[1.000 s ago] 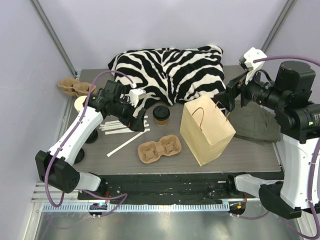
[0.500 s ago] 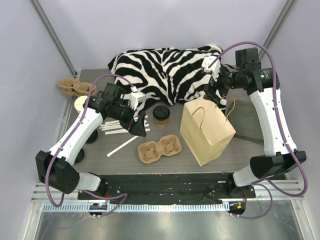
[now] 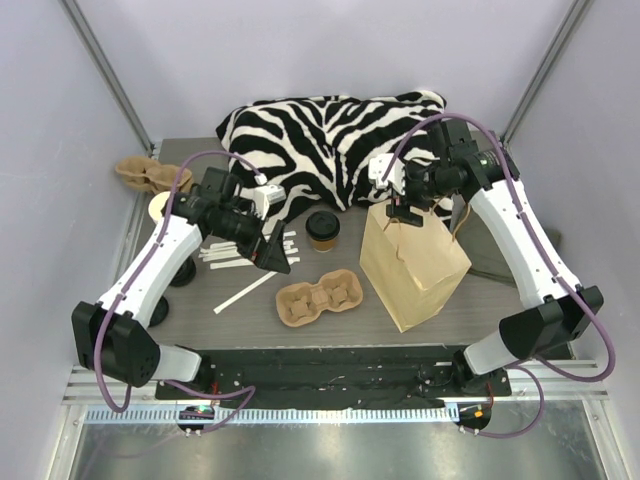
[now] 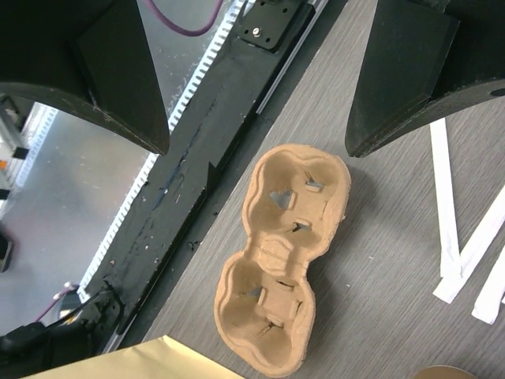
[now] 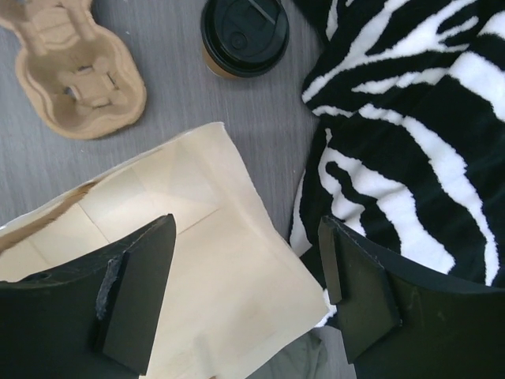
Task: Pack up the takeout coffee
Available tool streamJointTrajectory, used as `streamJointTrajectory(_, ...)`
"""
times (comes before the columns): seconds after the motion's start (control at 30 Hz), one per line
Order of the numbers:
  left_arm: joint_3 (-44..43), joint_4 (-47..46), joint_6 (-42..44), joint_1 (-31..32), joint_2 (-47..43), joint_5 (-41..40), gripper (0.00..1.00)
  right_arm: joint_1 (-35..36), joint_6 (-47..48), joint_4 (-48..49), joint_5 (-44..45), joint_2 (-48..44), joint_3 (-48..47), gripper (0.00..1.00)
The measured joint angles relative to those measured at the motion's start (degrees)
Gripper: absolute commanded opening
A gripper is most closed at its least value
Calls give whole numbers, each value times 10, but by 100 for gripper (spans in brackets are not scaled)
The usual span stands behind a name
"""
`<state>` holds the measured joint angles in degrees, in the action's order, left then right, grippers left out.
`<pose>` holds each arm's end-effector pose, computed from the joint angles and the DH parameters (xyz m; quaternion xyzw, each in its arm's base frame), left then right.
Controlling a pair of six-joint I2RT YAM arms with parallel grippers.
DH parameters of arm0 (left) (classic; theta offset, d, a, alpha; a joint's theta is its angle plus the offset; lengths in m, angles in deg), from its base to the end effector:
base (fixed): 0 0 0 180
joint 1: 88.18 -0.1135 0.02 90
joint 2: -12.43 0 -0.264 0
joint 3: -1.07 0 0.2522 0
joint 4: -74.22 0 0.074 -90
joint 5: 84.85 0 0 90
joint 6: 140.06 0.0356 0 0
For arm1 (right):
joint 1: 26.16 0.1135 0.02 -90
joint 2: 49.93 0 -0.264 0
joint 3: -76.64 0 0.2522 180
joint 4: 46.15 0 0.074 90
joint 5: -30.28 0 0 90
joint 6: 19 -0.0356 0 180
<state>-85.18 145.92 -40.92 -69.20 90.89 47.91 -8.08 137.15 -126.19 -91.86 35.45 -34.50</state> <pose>0.2390 -0.1078 0.3164 0.3002 0.8600 -0.3719 0.1789 0.2666 0.1070 0.4017 -0.6763 0.6215 0.1206 0.3765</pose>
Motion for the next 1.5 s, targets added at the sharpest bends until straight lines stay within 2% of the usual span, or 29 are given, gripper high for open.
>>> streamJointTrajectory(0.07,4,-3,-2,-13,0,14,99,1,3,5,15,7,0,69)
streamJointTrajectory(0.17,17,-6,-12,-38,0,33,98,1,4,5,38,30,-11,45)
streamJointTrajectory(0.2,23,-8,-16,-47,0,38,99,1,1,4,42,41,-19,26)
streamJointTrajectory(0.3,44,-20,-38,-75,-6,49,100,1,-10,-4,57,65,-48,1)
streamJointTrajectory(0.43,91,-60,-92,-94,-43,40,100,1,-42,-15,83,65,-72,1)
streamJointTrajectory(0.63,147,-107,-202,-92,-91,-40,99,1,-105,-16,137,45,-78,1)
streamJointTrajectory(0.73,182,-129,-254,-93,-80,-84,85,1,-131,-8,152,18,-57,1)
streamJointTrajectory(0.9,226,-130,-321,-93,-30,-124,81,1,-166,-6,167,-30,-28,1)
streamJointTrajectory(1.07,253,-133,-365,-84,-8,-132,77,1,-184,4,176,-37,-16,1)
streamJointTrajectory(1.23,298,-146,-418,-41,-9,-132,70,1,-188,8,186,-37,-8,1)
streamJointTrajectory(1.4,303,-160,-451,16,1,-146,66,1,-189,13,187,-36,-8,1)
streamJointTrajectory(1.5,287,-159,-453,19,39,-165,57,1,-192,15,187,-35,-8,1)
